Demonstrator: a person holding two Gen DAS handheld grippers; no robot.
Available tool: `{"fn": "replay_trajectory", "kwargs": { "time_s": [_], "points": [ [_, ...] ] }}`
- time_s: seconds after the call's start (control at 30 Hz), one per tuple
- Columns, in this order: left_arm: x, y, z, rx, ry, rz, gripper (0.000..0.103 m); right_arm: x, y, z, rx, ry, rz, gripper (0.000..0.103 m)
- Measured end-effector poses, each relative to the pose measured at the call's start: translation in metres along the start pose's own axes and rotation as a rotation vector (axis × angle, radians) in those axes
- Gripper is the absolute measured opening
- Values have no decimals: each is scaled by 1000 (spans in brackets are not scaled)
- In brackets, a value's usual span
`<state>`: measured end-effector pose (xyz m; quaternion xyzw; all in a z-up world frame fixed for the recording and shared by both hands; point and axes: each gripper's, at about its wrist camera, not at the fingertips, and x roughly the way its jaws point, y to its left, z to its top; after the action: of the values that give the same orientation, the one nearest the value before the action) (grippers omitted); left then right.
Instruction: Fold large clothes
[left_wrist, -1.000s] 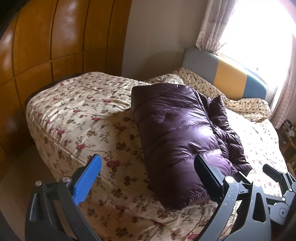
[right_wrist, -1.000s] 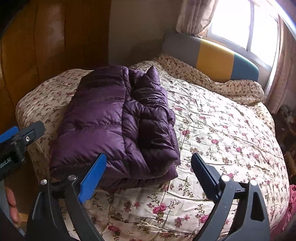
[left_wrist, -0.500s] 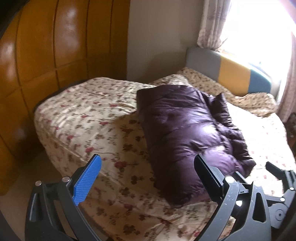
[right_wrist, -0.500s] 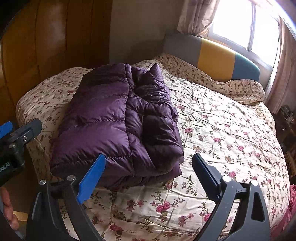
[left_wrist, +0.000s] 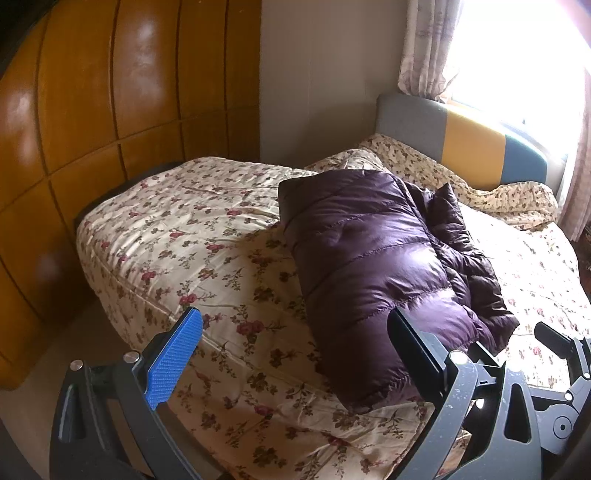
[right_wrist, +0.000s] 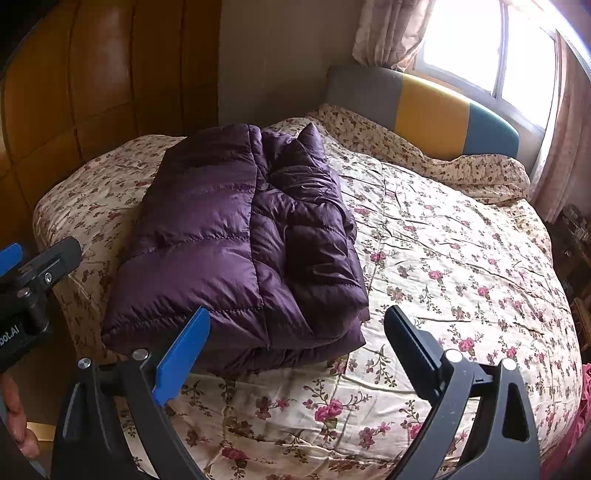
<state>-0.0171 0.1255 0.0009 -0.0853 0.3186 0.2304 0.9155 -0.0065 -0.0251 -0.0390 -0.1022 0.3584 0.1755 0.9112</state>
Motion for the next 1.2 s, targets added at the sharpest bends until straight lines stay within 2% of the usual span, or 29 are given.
{"fn": "replay_trajectory", "kwargs": {
  "time_s": [0.87,1.2],
  "points": [
    [-10,-5,2,13,-47,-15,99,0,0,-1,-4,6,2,98],
    [-3,-4,1,7,-17,-12,99,3,-2,0,6,4,0,98]
  ]
}}
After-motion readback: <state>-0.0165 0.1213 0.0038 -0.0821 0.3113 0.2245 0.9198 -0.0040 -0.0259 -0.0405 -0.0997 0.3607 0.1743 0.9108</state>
